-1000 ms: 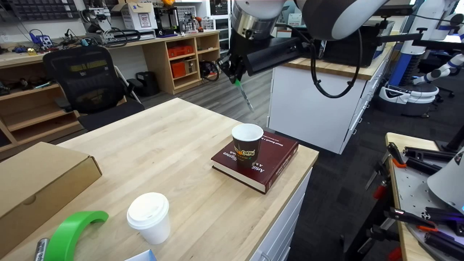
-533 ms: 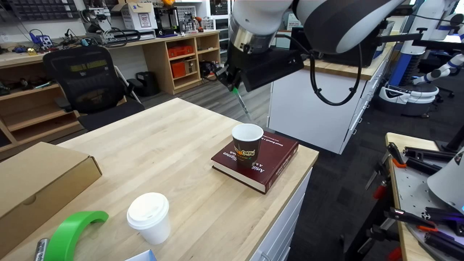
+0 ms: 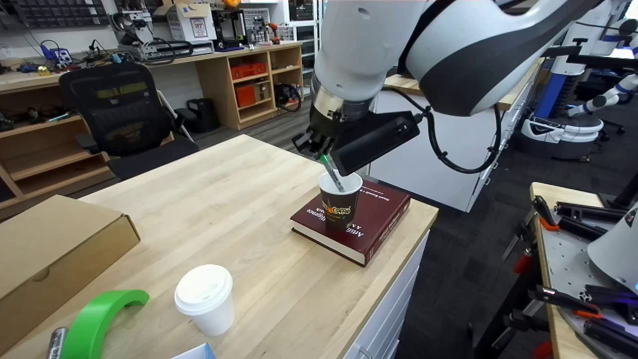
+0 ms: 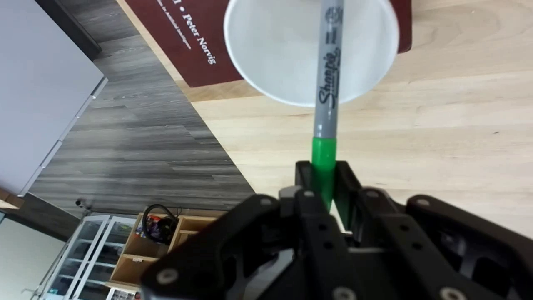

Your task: Pick the pen and put it in the cup

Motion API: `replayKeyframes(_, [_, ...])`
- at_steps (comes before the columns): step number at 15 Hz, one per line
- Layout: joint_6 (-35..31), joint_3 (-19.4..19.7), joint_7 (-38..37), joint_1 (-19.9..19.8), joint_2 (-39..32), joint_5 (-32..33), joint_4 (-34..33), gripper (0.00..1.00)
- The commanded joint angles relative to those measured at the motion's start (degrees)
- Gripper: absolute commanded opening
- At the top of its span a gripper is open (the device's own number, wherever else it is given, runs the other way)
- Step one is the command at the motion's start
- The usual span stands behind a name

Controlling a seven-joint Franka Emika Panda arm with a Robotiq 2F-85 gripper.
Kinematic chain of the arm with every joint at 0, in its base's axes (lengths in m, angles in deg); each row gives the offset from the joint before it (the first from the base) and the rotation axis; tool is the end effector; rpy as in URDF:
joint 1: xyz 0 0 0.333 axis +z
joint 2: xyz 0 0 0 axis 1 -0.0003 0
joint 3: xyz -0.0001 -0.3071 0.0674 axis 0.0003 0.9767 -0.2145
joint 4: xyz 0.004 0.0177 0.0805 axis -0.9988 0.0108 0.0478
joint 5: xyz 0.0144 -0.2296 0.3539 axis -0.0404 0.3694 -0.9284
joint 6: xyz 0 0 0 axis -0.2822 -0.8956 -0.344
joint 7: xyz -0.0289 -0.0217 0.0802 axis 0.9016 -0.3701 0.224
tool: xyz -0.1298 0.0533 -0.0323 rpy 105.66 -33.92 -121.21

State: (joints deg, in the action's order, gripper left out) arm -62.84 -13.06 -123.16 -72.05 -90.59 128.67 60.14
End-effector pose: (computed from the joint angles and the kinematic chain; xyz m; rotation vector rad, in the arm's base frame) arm 0.5751 0.2587 0.2992 2.6359 -0.5955 0.8273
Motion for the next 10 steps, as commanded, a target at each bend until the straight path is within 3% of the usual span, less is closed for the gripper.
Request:
replayKeyframes(1, [1.6,-0.5,-2.6,1.4,0.1,1.8,-0.3,0.46])
replayKeyframes(9, [-0.3,0.1,-2.6,0.0,2.6,-0.4,2.3,0.98])
replayKeyframes(10, [-1.5,0.1,-1.7,-0.7,3.2,-1.3,3.0,0.99])
